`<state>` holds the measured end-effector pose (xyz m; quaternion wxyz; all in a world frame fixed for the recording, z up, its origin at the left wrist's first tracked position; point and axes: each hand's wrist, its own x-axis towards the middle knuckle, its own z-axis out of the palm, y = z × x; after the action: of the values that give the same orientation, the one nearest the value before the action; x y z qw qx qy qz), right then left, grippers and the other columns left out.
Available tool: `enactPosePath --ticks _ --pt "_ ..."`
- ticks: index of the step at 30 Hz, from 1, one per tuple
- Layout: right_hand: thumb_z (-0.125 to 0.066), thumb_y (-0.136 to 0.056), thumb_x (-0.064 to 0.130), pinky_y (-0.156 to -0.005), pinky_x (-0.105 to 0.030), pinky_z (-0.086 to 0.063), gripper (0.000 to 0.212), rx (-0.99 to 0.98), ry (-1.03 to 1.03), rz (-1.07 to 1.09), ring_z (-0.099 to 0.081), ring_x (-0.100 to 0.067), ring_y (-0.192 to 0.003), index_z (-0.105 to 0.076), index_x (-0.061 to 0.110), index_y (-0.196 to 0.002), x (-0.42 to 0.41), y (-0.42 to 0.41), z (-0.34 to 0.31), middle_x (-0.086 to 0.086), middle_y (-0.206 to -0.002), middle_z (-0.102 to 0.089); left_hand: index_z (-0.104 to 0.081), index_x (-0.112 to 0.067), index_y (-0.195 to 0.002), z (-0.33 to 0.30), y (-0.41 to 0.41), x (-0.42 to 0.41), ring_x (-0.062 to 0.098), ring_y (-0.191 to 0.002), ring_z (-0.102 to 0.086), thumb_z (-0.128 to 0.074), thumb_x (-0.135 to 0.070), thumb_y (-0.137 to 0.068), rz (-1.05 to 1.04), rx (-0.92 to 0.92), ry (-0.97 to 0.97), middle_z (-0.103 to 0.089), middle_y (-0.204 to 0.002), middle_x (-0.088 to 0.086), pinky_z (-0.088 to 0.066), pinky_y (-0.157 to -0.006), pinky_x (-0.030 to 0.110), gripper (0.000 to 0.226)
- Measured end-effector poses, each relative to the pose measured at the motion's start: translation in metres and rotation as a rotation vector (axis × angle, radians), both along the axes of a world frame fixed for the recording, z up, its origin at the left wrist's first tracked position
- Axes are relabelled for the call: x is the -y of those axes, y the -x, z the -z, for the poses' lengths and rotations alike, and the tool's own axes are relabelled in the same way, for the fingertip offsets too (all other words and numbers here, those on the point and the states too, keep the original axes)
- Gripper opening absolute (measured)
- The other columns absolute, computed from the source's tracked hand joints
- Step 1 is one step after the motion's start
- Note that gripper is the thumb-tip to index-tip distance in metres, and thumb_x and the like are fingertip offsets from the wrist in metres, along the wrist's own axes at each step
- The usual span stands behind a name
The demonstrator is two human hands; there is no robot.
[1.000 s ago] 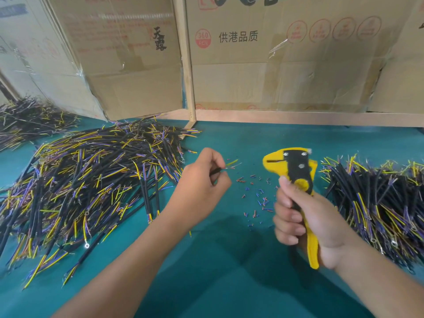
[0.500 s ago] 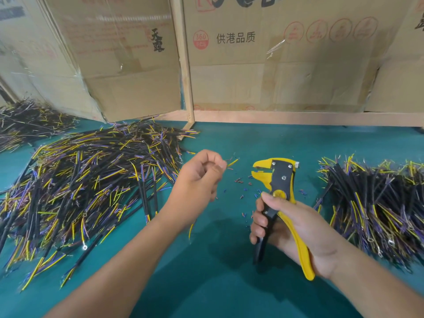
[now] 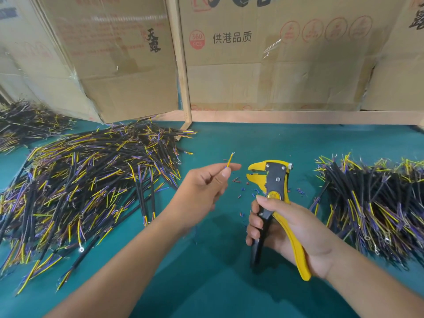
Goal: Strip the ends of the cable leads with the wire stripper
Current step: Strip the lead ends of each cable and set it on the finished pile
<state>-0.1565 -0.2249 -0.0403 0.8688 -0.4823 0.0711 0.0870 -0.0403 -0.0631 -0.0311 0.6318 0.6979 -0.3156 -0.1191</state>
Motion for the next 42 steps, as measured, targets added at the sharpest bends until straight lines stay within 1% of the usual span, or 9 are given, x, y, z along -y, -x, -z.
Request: enactPosePath --ticks 2,4,7,15,19,23,28,33,42 --pt "-0.074 -0.082 0.026 -0.066 -0.045 -0.053 0.027 -0.01 -0.002 -0.001 -0.048 -0.029 -0.062 -0.058 0.005 -0.086 0.001 -0.001 0.001 -0.013 -0.071 -0.046 -0.059 -0.024 -0.117 0.002 0.0 0.001 0.007 -0.048 -0.03 -0.045 -0.025 -0.106 -0.019 0.133 -0.081 -0.042 -0.059 -0.011 -0.027 -0.047 0.018 0.018" --pt "-0.072 -0.085 0.026 -0.067 -0.045 -0.053 0.025 -0.01 -0.007 -0.005 -0.048 -0.028 -0.063 -0.057 0.006 -0.087 0.002 -0.002 0.003 -0.012 -0.072 -0.045 -0.044 -0.03 -0.107 0.004 0.001 0.002 0.011 -0.051 -0.033 -0.045 -0.026 -0.106 0.0 0.207 -0.117 -0.051 -0.061 -0.011 -0.03 -0.051 0.023 0.005" --pt "-0.069 -0.089 0.026 -0.068 -0.044 -0.053 0.023 -0.004 -0.011 -0.013 -0.049 -0.028 -0.063 -0.058 0.006 -0.087 0.004 -0.003 0.005 -0.012 -0.072 -0.045 -0.036 -0.038 -0.098 0.003 0.004 0.002 0.011 -0.051 -0.033 -0.044 -0.022 -0.105 0.008 0.292 -0.136 -0.059 -0.068 -0.011 -0.032 -0.051 0.024 0.019" --pt "-0.085 -0.077 0.033 -0.069 -0.047 -0.053 0.034 0.021 -0.021 -0.059 -0.052 -0.029 -0.063 -0.063 0.008 -0.084 0.01 -0.01 0.018 -0.011 -0.072 -0.048 -0.036 -0.036 -0.096 0.002 0.005 0.001 0.007 -0.052 -0.035 -0.041 -0.02 -0.104 0.06 0.345 -0.132 -0.059 -0.075 -0.012 -0.032 -0.051 0.021 0.019" --pt "-0.086 -0.075 0.036 -0.068 -0.048 -0.053 0.036 0.026 -0.005 -0.086 -0.052 -0.03 -0.062 -0.064 0.008 -0.082 0.013 -0.015 0.023 -0.011 -0.07 -0.049 -0.038 -0.037 -0.095 0.004 0.001 0.001 0.01 -0.055 -0.034 -0.04 -0.022 -0.103 0.043 0.38 -0.147 -0.055 -0.074 -0.009 -0.032 -0.051 0.027 0.017" --pt "-0.079 -0.086 0.032 -0.073 -0.048 -0.052 0.03 0.062 -0.003 -0.176 -0.053 -0.031 -0.066 -0.063 0.007 -0.089 0.015 -0.008 0.017 -0.012 -0.074 -0.05 -0.039 -0.037 -0.094 0.004 0.001 0.001 0.015 -0.058 -0.035 -0.039 -0.021 -0.102 0.017 0.402 -0.153 -0.054 -0.073 -0.005 -0.034 -0.052 0.036 0.018" --pt "-0.075 -0.086 0.029 -0.074 -0.047 -0.051 0.03 0.062 0.024 -0.189 -0.05 -0.032 -0.068 -0.059 0.005 -0.093 0.011 0.003 0.003 -0.014 -0.076 -0.047 -0.038 -0.035 -0.096 0.002 0.003 0.001 0.027 -0.067 -0.044 -0.039 -0.02 -0.101 -0.024 0.453 -0.185 -0.054 -0.074 -0.004 -0.042 -0.062 0.046 0.016" --pt "-0.072 -0.086 0.027 -0.073 -0.047 -0.051 0.026 0.078 0.053 -0.21 -0.049 -0.032 -0.067 -0.059 0.004 -0.092 0.007 0.007 -0.002 -0.015 -0.075 -0.046 -0.037 -0.029 -0.098 0.001 0.005 0.0 0.022 -0.066 -0.041 -0.041 -0.007 -0.102 -0.033 0.508 -0.227 -0.053 -0.075 -0.001 -0.039 -0.06 0.036 0.022" --pt "-0.073 -0.086 0.028 -0.07 -0.046 -0.051 0.028 0.074 0.069 -0.205 -0.048 -0.031 -0.065 -0.058 0.004 -0.088 0.005 0.007 -0.001 -0.015 -0.073 -0.045 -0.035 -0.026 -0.099 -0.001 0.011 0.003 0.022 -0.065 -0.042 -0.045 -0.009 -0.102 -0.062 0.499 -0.246 -0.054 -0.074 0.002 -0.039 -0.061 0.033 0.02"
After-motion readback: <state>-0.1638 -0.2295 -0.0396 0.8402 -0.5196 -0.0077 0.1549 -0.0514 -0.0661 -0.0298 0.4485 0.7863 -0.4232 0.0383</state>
